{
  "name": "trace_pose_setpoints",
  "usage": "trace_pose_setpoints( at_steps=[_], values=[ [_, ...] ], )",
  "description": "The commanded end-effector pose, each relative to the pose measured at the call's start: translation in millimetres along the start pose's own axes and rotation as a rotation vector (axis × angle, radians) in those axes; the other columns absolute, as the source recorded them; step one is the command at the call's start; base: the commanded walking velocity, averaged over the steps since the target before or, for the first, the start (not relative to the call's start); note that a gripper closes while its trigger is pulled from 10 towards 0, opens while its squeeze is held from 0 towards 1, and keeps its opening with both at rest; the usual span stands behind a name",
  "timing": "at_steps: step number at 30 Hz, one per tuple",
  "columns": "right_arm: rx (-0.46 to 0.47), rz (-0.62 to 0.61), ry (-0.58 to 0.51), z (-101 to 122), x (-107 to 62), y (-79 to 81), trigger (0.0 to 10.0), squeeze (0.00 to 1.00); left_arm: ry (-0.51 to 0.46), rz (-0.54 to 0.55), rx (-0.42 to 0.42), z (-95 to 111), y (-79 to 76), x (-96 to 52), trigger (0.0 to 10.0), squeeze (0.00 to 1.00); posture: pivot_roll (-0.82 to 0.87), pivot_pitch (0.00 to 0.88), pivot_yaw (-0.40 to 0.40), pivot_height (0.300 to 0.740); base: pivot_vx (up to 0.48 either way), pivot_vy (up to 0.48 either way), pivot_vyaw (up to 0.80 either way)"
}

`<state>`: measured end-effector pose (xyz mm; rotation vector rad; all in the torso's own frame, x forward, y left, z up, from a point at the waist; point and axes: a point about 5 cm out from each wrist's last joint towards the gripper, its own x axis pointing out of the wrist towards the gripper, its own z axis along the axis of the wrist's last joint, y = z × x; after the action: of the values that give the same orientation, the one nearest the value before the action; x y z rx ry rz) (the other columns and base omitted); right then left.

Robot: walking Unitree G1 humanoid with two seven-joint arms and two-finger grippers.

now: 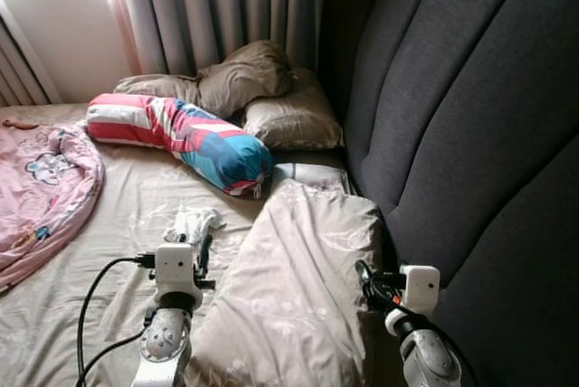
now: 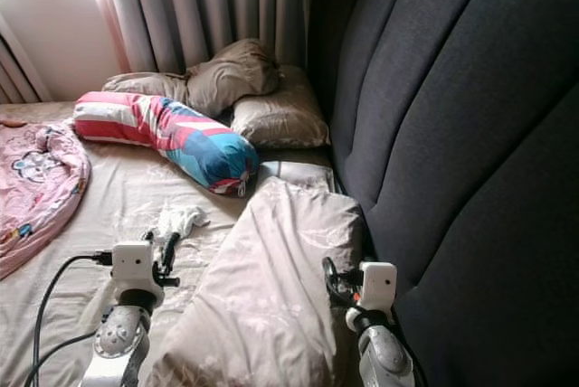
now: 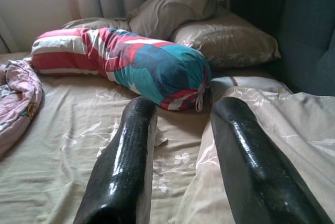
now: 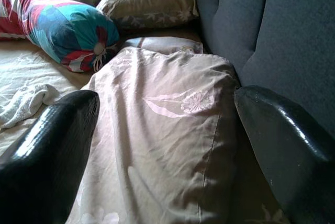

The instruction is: Clean up the room

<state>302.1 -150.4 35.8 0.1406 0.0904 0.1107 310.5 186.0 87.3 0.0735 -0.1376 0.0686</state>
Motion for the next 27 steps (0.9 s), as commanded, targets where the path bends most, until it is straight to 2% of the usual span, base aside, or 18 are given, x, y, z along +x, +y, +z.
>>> trace_pose_setpoints(
  at_steps=[1, 9, 11, 18, 27],
  values=[
    [-0.034, -0.052, 0.025, 2.1, 3.3, -6.7, 10.0, 0.00, 0.020, -0.027, -0.002, 0.7, -1.2, 2.9, 10.0, 0.00, -0.12, 0.118, -0.032, 0.694, 0.000, 0.000, 0.00],
    [-0.023, -0.036, 0.053, -2.8, 1.6, -1.5, 10.0, 0.00, -0.009, -0.047, -0.002, 12.0, -1.8, 6.1, 10.0, 0.00, -0.12, 0.151, -0.028, 0.694, 0.000, 0.000, 0.00],
    [-0.030, -0.012, 0.060, -6.6, -2.2, 1.7, 10.0, 0.00, -0.013, -0.052, -0.006, 13.3, -3.2, 5.1, 10.0, 0.00, -0.13, 0.161, -0.027, 0.679, 0.000, 0.000, 0.00],
    [-0.023, -0.055, 0.047, -9.2, -8.1, -3.7, 10.0, 0.00, 0.006, -0.099, 0.003, 12.9, -9.9, 4.2, 10.0, 0.00, -0.12, 0.177, -0.029, 0.659, 0.000, 0.000, 0.00],
    [0.006, 0.020, 0.127, -15.9, -4.7, 7.1, 10.0, 0.00, -0.006, -0.111, -0.008, 21.6, -12.8, 8.5, 10.0, 0.00, -0.11, 0.190, -0.036, 0.659, 0.000, 0.000, 0.00]
  ],
)
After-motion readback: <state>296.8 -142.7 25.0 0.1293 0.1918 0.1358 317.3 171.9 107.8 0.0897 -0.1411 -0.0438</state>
